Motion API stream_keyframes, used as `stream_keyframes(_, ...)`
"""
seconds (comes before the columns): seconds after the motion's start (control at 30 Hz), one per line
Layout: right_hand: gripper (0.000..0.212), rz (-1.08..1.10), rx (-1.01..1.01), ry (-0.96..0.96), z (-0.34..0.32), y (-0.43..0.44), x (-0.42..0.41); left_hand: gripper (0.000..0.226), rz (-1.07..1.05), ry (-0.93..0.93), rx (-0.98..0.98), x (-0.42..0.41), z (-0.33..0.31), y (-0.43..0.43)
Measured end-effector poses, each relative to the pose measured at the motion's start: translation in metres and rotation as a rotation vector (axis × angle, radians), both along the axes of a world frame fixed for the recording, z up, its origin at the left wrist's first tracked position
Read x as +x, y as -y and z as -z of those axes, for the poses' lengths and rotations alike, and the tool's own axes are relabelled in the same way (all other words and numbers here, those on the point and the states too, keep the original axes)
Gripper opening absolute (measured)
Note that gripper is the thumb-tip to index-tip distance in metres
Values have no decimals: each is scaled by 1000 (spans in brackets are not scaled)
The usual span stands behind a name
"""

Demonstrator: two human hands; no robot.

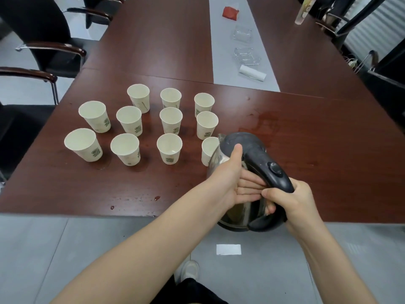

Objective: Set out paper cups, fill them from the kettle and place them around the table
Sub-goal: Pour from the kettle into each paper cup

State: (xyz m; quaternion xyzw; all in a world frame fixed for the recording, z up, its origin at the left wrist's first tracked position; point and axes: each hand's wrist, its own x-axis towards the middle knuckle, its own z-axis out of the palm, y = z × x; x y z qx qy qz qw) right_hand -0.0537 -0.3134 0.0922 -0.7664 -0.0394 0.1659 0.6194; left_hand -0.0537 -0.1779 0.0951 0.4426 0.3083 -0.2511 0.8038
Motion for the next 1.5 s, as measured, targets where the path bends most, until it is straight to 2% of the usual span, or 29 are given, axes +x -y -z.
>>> stream_keyframes(0.37,16,31,5,-13,1,-45,-34,89,39,9,-1,-33,-2,-46)
stream_keyframes(0.93,21,227,46,-54,11,-155,-92,94,207,-26,-18,-61,15,-151)
stream_keyframes(1.13,47,236,-30,-43,5,-160,-91,94,213,-44,-35,-62,13,-157)
stream_keyframes(1.2,45,231,-52,-51,4,-159,-89,94,205,-55,-34,-61,13,-156)
stream_keyframes(1.33,22,210,-74,-83,-1,-157,-84,94,203,-70,-45,-57,10,-153)
stream_keyframes(1.5,20,193,-92,-107,-6,-154,-75,89,189,-79,-55,-54,6,-151)
